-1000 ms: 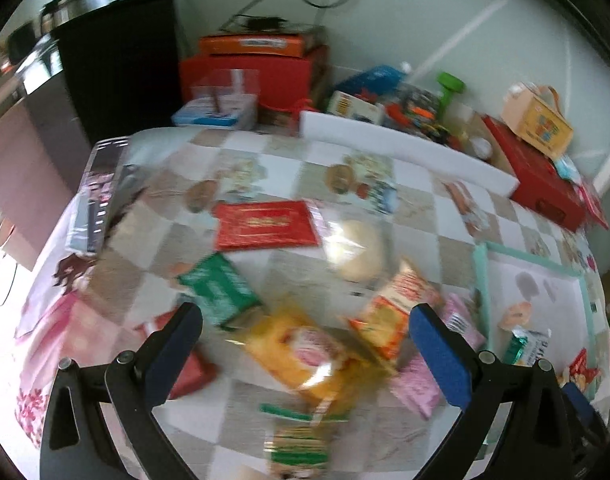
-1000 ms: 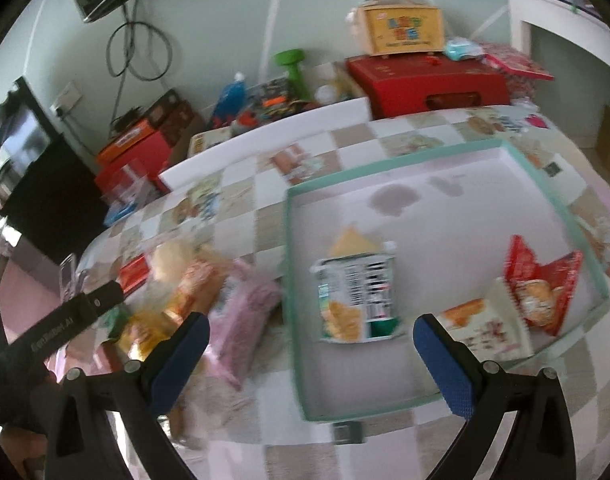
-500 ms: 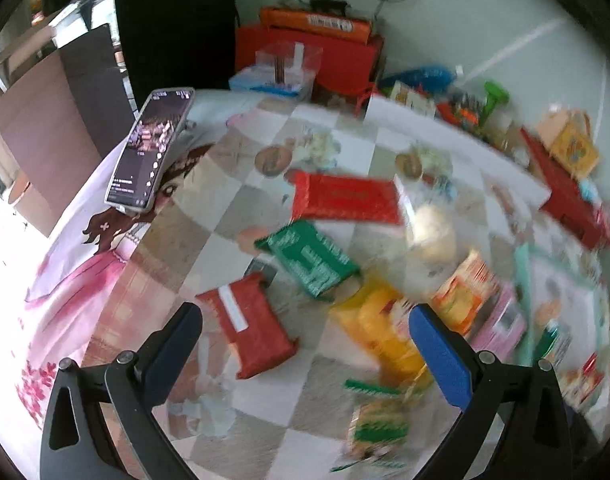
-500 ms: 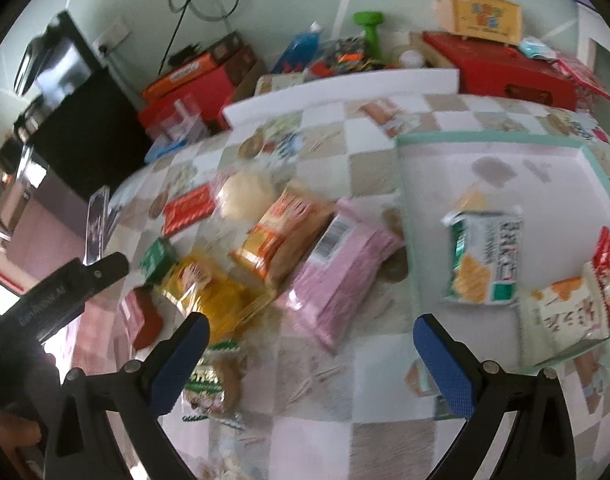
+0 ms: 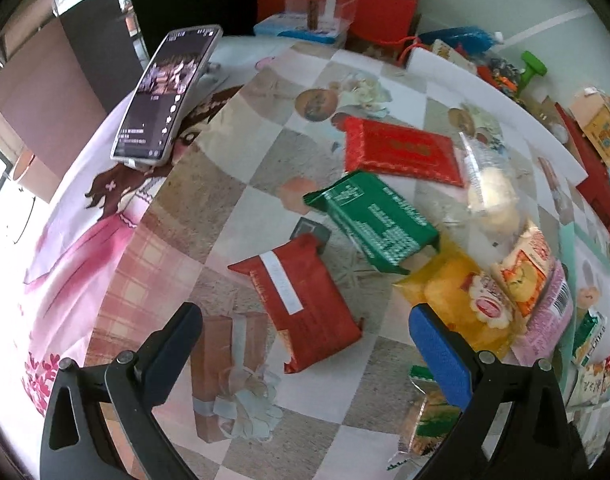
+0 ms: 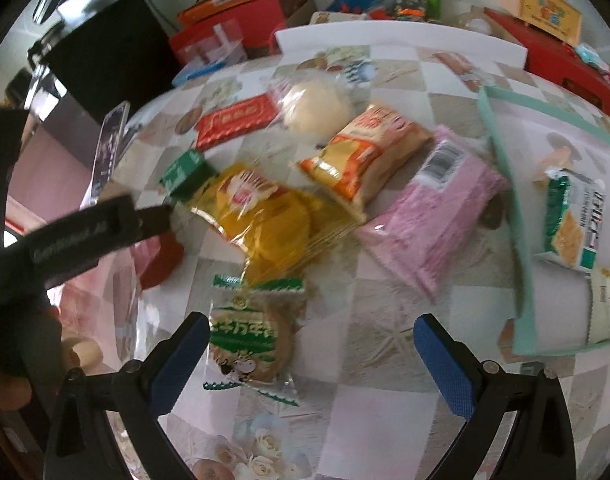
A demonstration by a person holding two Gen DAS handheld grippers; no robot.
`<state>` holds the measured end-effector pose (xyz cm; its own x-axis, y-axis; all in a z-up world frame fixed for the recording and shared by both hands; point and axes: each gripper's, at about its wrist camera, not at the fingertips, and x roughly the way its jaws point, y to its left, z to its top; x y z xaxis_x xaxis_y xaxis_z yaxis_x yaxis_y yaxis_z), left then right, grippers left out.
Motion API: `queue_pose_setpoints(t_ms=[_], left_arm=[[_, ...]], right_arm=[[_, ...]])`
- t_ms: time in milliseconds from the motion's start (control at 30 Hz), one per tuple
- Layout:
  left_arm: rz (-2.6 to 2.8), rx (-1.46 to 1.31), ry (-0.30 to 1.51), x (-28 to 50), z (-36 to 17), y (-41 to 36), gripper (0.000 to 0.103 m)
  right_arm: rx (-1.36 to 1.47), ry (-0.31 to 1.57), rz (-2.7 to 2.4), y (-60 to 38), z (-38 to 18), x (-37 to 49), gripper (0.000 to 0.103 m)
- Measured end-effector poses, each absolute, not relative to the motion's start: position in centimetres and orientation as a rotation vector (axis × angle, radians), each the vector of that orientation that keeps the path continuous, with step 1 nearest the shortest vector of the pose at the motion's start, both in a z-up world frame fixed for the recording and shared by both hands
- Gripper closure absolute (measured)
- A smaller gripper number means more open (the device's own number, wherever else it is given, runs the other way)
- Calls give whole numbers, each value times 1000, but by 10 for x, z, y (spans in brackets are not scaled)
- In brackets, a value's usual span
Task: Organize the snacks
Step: 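Move both open tools back toward the remaining snack pile, then grasp the green cookie pack with the right tool while the left tool grasps the red box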
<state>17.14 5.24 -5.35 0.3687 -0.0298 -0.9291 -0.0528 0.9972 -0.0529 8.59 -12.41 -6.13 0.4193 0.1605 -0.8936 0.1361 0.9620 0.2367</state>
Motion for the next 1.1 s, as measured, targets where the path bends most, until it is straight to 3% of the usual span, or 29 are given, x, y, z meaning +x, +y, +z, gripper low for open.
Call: queue_pose_setpoints(t_ms=[500, 600, 867, 967, 1100], left_arm=[[49, -152, 1266, 188, -81, 69, 2], [43, -136, 1265, 192, -84, 63, 25], [2, -115, 1265, 191, -80, 48, 51], [-23, -102, 1271, 188, -79, 40, 58], [-54, -82, 1274, 182, -76, 29, 59]], right_arm=[[86, 1215, 24, -78, -88, 92, 0], [42, 1214, 0, -75, -91, 93, 0], [110, 1209, -118, -108, -93, 95, 1], [125, 1201, -131, -116, -90, 94, 9], [113, 1190, -142, -120, -87, 91, 22]])
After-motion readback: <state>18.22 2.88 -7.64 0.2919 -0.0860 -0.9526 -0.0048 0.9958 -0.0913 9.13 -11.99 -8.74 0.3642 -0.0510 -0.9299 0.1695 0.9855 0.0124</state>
